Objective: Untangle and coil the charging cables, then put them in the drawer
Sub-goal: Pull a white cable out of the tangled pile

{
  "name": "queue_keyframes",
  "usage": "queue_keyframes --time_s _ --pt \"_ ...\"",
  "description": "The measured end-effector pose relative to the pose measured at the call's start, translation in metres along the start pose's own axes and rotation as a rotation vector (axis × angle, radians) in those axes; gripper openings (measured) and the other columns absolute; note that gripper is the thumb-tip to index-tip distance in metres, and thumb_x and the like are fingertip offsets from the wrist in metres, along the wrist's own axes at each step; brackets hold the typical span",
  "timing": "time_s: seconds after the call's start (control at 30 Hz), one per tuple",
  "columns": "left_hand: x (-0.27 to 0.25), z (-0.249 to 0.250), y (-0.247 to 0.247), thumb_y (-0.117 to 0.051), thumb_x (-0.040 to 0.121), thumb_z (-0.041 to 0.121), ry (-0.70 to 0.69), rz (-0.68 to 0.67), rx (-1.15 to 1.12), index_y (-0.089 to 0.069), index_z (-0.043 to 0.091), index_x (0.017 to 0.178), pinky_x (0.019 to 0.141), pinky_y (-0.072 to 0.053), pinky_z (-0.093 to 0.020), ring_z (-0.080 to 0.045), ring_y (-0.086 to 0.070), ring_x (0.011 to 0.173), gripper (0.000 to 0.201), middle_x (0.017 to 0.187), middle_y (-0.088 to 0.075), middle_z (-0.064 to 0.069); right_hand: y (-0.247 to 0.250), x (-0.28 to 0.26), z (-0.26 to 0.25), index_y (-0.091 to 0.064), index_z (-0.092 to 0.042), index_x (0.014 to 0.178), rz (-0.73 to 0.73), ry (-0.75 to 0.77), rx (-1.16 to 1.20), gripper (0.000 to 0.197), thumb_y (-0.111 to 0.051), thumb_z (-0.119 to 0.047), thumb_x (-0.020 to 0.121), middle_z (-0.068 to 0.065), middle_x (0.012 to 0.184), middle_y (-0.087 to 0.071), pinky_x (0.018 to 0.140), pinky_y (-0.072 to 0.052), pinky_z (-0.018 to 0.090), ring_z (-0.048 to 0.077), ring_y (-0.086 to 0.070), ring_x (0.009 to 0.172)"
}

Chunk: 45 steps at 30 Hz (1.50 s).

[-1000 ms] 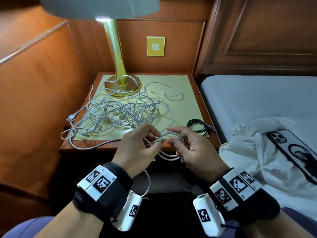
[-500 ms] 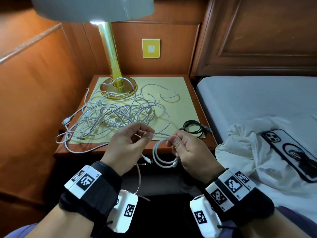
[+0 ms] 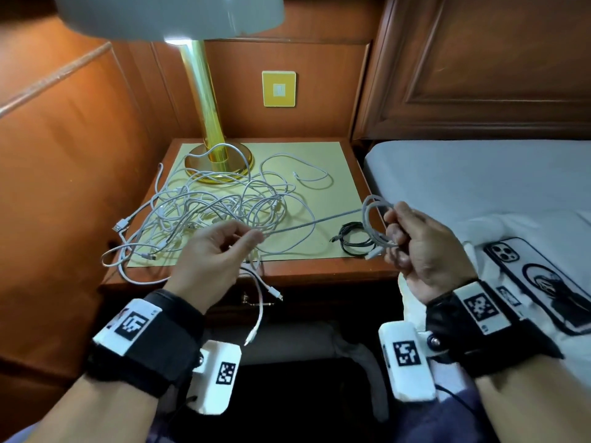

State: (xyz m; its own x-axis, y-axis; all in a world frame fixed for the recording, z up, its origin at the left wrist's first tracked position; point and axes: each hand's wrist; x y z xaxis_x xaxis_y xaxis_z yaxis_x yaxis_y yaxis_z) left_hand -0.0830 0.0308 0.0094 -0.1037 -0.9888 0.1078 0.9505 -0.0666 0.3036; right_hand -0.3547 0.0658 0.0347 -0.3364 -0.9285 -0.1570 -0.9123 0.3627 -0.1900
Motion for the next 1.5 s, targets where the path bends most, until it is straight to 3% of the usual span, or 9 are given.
queue_keyframes --time_s 0.17,0.3,0.43,0.6,0.73,1.0,1.2,1.33,1.5 --pt "-0.005 0.001 0.005 -0.072 0.089 0.028 -0.269 0.242 0.353 -0.071 0.022 0.08 0.059 -0.047 -0.018 -0.01 -0.06 0.063 0.012 0.069 -0.066 0.009 -0.001 -0.004 0.014 -0.065 -0.014 0.083 -0.002 0.242 -0.472 0.029 -0.055 -0.033 0.102 -0.001 0.054 -0.055 0.045 -0.041 0.028 0.018 -0.047 0.041" --pt "-0.012 0.002 -0.012 -0.078 0.085 0.016 -0.456 0.273 0.544 -0.069 0.013 0.074 0.063 -0.036 -0.001 -0.007 -0.048 0.051 0.014 0.062 -0.057 0.012 -0.018 -0.011 0.023 -0.064 -0.016 0.087 -0.029 0.299 -0.505 0.025 -0.055 -0.035 0.101 0.0 0.064 -0.069 0.061 -0.057 0.037 0.021 -0.063 0.051" --pt "-0.02 -0.001 -0.028 -0.071 0.087 0.023 -0.527 0.093 0.518 -0.066 0.015 0.073 0.059 -0.038 -0.014 -0.008 -0.05 0.056 0.016 0.064 -0.058 0.01 -0.029 -0.02 0.032 -0.063 -0.02 0.089 -0.083 0.354 -0.536 0.022 -0.056 -0.038 0.1 -0.005 0.075 -0.073 0.07 -0.056 0.022 0.013 -0.069 0.064" --pt "-0.026 0.003 -0.037 -0.064 0.089 0.028 -0.553 -0.082 0.399 -0.068 0.015 0.077 0.06 -0.05 -0.031 -0.013 -0.061 0.063 0.018 0.07 -0.065 0.007 -0.033 -0.023 0.037 -0.064 -0.023 0.09 -0.098 0.383 -0.518 0.021 -0.058 -0.042 0.097 -0.009 0.083 -0.075 0.076 -0.06 0.037 0.012 -0.072 0.07" --pt "-0.03 0.012 -0.038 -0.07 0.09 0.024 -0.581 -0.183 0.324 -0.071 0.016 0.081 0.066 -0.05 -0.027 -0.009 -0.063 0.069 0.012 0.076 -0.066 0.01 -0.036 -0.026 0.043 -0.066 -0.022 0.088 -0.208 0.428 -0.575 0.018 -0.061 -0.036 0.098 -0.009 0.08 -0.075 0.077 -0.058 0.039 0.009 -0.071 0.074" --pt "-0.021 0.005 -0.029 -0.081 0.084 0.032 -0.458 -0.034 0.292 -0.067 0.017 0.081 0.058 -0.04 -0.013 -0.008 -0.056 0.059 0.02 0.067 -0.061 0.01 -0.039 -0.026 0.046 -0.065 -0.02 0.084 -0.361 0.255 -0.642 0.027 -0.055 -0.037 0.101 -0.005 0.061 -0.067 0.074 -0.049 0.028 0.005 -0.061 0.062" --pt "-0.02 -0.002 -0.031 -0.062 0.097 0.029 -0.226 -0.146 0.288 -0.064 0.024 0.119 0.076 -0.048 -0.015 -0.005 -0.064 0.084 0.022 0.102 -0.068 0.016 -0.043 -0.028 0.043 -0.06 -0.019 0.081 -0.37 0.168 -0.549 0.032 -0.047 -0.04 0.103 -0.006 0.058 -0.055 0.062 -0.04 0.02 0.004 -0.049 0.056" --pt "-0.02 0.002 -0.035 -0.058 0.099 0.024 -0.187 -0.135 0.193 -0.068 0.021 0.1 0.073 -0.053 -0.03 -0.012 -0.065 0.074 0.01 0.077 -0.07 0.007 -0.045 -0.03 0.041 -0.063 -0.013 0.089 -0.388 0.112 -0.473 0.034 -0.043 -0.036 0.105 -0.005 0.06 -0.055 0.062 -0.04 0.018 0.004 -0.049 0.057" --pt "-0.02 0.001 -0.037 -0.061 0.098 0.028 -0.2 -0.059 0.263 -0.066 0.023 0.086 0.064 -0.047 -0.02 -0.009 -0.061 0.066 0.014 0.068 -0.067 0.011 -0.045 -0.029 0.047 -0.066 -0.01 0.103 -0.426 0.048 -0.412 0.031 -0.051 -0.037 0.103 -0.006 0.065 -0.06 0.071 -0.043 0.029 0.01 -0.052 0.064"
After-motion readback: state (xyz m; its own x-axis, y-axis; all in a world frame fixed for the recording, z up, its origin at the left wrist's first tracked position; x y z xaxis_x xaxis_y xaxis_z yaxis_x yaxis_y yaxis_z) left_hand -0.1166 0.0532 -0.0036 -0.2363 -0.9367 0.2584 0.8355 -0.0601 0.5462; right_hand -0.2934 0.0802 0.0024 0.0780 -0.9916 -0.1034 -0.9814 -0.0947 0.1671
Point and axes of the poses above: each hand's wrist, its own x-axis towards the middle knuckle, its own y-axis out of the back of the hand, z = x × y
